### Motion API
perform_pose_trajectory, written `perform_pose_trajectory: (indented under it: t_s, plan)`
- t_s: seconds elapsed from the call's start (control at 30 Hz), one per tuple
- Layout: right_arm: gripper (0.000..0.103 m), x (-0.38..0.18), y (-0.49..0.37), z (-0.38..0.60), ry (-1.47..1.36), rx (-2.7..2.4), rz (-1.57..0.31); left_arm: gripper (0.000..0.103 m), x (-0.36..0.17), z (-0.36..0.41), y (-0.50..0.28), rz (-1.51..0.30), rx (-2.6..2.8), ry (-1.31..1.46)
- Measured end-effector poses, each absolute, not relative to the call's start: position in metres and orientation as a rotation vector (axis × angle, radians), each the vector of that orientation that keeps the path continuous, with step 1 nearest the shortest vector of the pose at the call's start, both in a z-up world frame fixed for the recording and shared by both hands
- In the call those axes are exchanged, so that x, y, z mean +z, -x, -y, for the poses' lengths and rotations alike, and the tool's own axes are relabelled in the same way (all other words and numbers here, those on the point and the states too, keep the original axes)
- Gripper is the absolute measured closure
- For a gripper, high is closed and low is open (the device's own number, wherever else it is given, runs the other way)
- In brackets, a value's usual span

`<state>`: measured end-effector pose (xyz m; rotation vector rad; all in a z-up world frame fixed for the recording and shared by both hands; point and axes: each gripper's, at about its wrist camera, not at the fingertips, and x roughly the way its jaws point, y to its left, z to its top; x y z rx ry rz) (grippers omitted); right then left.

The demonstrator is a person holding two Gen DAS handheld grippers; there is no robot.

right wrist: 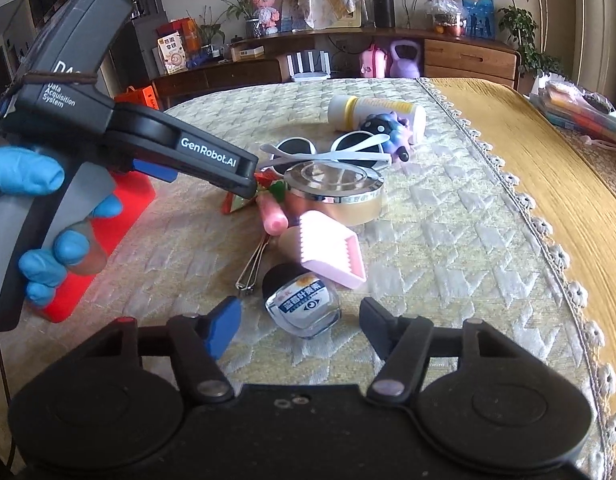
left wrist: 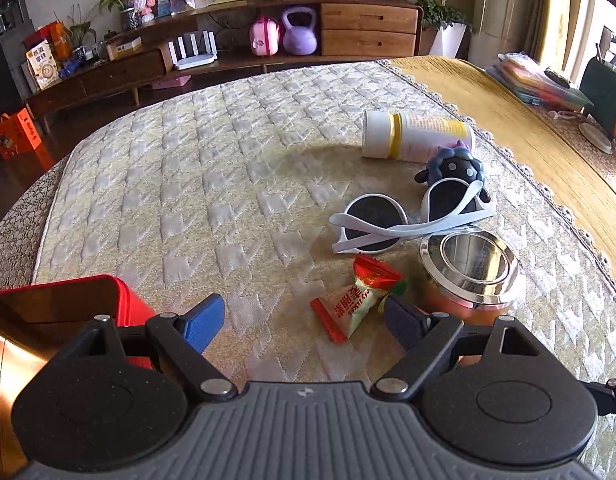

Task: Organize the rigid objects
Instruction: 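Grasp the red snack packet with the left tool while the right tool grasps the tape measure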

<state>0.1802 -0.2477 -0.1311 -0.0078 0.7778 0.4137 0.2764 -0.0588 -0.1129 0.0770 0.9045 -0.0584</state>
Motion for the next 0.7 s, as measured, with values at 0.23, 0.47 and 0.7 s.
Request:
perform_pose_trajectory:
  t_s: [0.23,0.47,0.7]
  plan:
    - [0.044,-0.132,-0.187,0.241,0.029,0.421,-0.763,0.037,-0.125,0.062,-0.288,-0.938,-0.083,-0.079]
    - [0.059,-0.133,-0.183,0.236,0.073,0.414,-0.748,0.062,-0.127,0.063,-0.292,-0.927,-0.118,-0.065]
    - [0.060,-0.130,-0.178,0.236,0.074,0.398,-0.750,0.079,-0.125,0.065,-0.290,-0.920,-0.099,-0.083]
